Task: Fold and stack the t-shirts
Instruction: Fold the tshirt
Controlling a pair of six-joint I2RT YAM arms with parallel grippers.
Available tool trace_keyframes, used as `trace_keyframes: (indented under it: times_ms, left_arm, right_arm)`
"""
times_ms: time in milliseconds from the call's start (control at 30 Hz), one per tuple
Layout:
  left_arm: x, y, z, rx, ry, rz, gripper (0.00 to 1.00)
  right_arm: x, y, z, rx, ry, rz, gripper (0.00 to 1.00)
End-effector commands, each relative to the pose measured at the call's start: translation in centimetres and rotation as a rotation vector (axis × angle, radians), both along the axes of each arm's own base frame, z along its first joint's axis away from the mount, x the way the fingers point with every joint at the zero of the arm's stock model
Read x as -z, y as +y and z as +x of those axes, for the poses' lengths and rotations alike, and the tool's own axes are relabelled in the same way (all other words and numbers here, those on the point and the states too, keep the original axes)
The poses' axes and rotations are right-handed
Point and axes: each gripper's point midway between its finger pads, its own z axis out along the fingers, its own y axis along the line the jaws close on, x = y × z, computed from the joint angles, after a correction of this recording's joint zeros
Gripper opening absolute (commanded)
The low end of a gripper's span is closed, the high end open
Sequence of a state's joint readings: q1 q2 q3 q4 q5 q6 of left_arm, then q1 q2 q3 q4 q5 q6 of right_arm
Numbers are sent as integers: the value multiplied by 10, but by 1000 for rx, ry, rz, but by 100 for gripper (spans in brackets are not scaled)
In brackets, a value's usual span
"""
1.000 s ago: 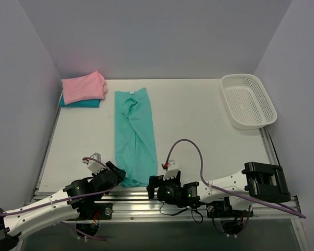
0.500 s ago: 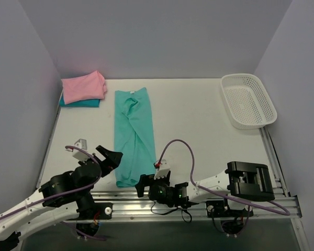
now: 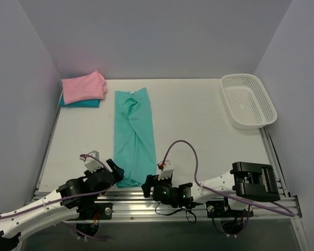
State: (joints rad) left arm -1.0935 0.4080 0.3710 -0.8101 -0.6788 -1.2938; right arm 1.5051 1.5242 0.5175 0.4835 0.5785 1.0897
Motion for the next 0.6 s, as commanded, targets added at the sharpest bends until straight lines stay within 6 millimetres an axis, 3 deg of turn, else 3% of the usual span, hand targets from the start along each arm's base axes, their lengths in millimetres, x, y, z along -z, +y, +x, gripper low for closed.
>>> trace_keyframes:
  times_ms: [0, 67, 267, 467, 567]
  left_arm:
    - [11, -13, 0, -14, 33, -55, 94]
    - [19, -19, -1, 0, 56, -44, 94]
    - [37, -31, 0, 10, 88, -41, 94]
    - [46, -35, -5, 17, 116, -61, 94]
    - [50, -32, -7, 1, 128, -66, 94]
  right_arm:
    - [11, -30, 4, 36, 1, -71, 65]
    - [11, -34, 6, 44, 2, -74, 56]
    - [5, -40, 11, 61, -13, -74, 50]
    - [1, -39, 17, 73, -26, -70, 50]
    - [-6, -32, 22, 80, -40, -63, 55]
